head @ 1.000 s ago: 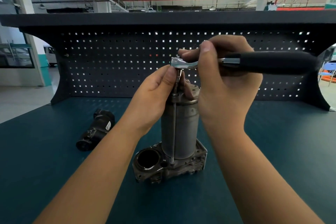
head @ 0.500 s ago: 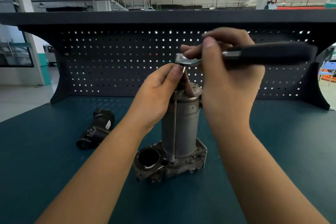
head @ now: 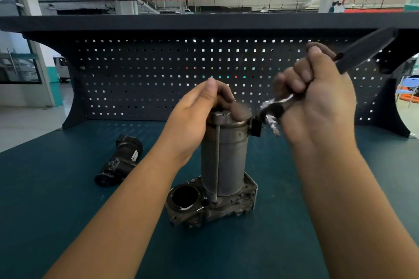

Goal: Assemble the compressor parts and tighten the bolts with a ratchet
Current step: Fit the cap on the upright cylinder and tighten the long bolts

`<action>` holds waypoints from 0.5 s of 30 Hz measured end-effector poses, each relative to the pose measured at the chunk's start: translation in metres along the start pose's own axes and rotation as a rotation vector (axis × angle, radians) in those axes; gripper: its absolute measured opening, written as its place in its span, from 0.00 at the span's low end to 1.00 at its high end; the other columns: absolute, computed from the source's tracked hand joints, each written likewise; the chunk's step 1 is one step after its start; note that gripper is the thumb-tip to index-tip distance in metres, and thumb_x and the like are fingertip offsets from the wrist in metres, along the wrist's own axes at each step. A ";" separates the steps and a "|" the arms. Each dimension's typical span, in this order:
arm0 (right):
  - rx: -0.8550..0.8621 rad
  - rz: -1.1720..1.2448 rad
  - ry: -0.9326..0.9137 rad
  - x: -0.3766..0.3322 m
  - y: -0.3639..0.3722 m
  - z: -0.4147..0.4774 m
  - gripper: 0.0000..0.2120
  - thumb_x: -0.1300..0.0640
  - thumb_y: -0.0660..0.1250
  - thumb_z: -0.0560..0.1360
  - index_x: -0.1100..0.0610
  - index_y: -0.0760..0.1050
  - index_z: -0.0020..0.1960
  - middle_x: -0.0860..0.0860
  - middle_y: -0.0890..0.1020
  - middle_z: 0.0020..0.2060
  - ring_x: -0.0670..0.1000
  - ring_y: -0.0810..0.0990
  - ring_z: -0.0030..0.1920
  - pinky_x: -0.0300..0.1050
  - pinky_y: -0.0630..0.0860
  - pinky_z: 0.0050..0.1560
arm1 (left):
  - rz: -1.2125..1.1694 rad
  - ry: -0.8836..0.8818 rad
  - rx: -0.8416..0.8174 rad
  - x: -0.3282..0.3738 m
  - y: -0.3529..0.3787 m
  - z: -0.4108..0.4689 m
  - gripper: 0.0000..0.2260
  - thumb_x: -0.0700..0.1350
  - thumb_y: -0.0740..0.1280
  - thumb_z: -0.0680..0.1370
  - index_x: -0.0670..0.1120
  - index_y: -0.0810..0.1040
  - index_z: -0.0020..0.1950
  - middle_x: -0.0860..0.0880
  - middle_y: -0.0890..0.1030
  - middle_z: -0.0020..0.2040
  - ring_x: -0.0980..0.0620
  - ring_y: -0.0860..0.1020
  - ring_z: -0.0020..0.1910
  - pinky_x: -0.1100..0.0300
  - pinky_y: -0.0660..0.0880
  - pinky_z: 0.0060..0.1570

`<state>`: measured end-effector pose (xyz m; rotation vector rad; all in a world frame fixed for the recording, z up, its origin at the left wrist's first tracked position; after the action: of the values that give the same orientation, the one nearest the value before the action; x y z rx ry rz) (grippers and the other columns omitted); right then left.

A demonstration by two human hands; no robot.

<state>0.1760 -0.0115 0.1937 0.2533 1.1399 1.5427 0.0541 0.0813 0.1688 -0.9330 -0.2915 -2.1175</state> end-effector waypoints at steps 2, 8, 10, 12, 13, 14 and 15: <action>0.024 -0.184 -0.005 -0.007 -0.009 0.007 0.10 0.64 0.57 0.80 0.56 0.69 0.41 0.46 0.63 0.22 0.43 0.60 0.21 0.35 0.63 0.22 | -0.001 0.001 -0.029 0.000 0.001 0.000 0.14 0.50 0.53 0.79 0.50 0.75 0.41 0.50 0.82 0.35 0.55 0.79 0.40 0.65 0.73 0.43; -0.101 -0.566 0.062 -0.008 -0.018 0.013 0.07 0.65 0.59 0.78 0.57 0.70 0.42 0.44 0.64 0.20 0.43 0.60 0.20 0.33 0.58 0.20 | 0.003 0.009 -0.096 0.003 0.003 -0.001 0.05 0.45 0.60 0.77 0.48 0.74 0.44 0.53 0.81 0.35 0.59 0.79 0.38 0.69 0.73 0.41; -0.144 -0.785 0.121 -0.002 -0.033 0.010 0.06 0.65 0.60 0.77 0.57 0.71 0.43 0.43 0.66 0.20 0.43 0.62 0.20 0.34 0.59 0.20 | 0.044 0.015 -0.119 0.003 0.004 -0.002 0.03 0.44 0.67 0.73 0.49 0.73 0.44 0.54 0.81 0.36 0.60 0.79 0.39 0.69 0.73 0.42; -0.157 -1.077 0.154 0.004 -0.058 0.005 0.06 0.64 0.62 0.77 0.56 0.71 0.42 0.44 0.67 0.20 0.45 0.63 0.21 0.37 0.61 0.21 | 0.066 0.033 -0.133 0.004 0.004 -0.002 0.10 0.42 0.71 0.68 0.50 0.73 0.44 0.55 0.81 0.36 0.60 0.78 0.40 0.67 0.74 0.45; -0.171 -1.222 0.169 0.009 -0.073 0.001 0.07 0.63 0.62 0.76 0.55 0.72 0.41 0.44 0.68 0.21 0.46 0.64 0.22 0.38 0.61 0.23 | 0.067 0.039 -0.138 0.005 0.004 -0.002 0.11 0.41 0.72 0.67 0.50 0.73 0.44 0.55 0.81 0.37 0.59 0.79 0.41 0.67 0.74 0.46; -0.194 -1.341 0.200 0.016 -0.088 -0.004 0.06 0.63 0.63 0.76 0.55 0.72 0.41 0.45 0.68 0.21 0.46 0.64 0.22 0.40 0.61 0.26 | 0.067 0.047 -0.144 0.005 0.004 -0.003 0.12 0.41 0.73 0.67 0.50 0.73 0.45 0.55 0.82 0.37 0.59 0.79 0.42 0.66 0.74 0.47; -0.223 -1.428 0.249 0.025 -0.103 -0.010 0.05 0.62 0.63 0.76 0.56 0.72 0.41 0.45 0.68 0.21 0.47 0.64 0.22 0.41 0.62 0.27 | 0.060 0.052 -0.145 0.005 0.004 -0.003 0.13 0.41 0.74 0.66 0.49 0.73 0.45 0.54 0.82 0.38 0.59 0.80 0.43 0.67 0.74 0.47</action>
<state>0.2270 -0.0077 0.1001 -0.7890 0.9167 0.3847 0.0533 0.0738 0.1697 -0.9562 -0.0834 -2.1259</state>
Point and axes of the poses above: each hand's wrist, its own z-axis towards the middle knuckle, its own y-axis out of the palm, x = y × z, the point moved 8 cm from there along z, towards the middle knuckle
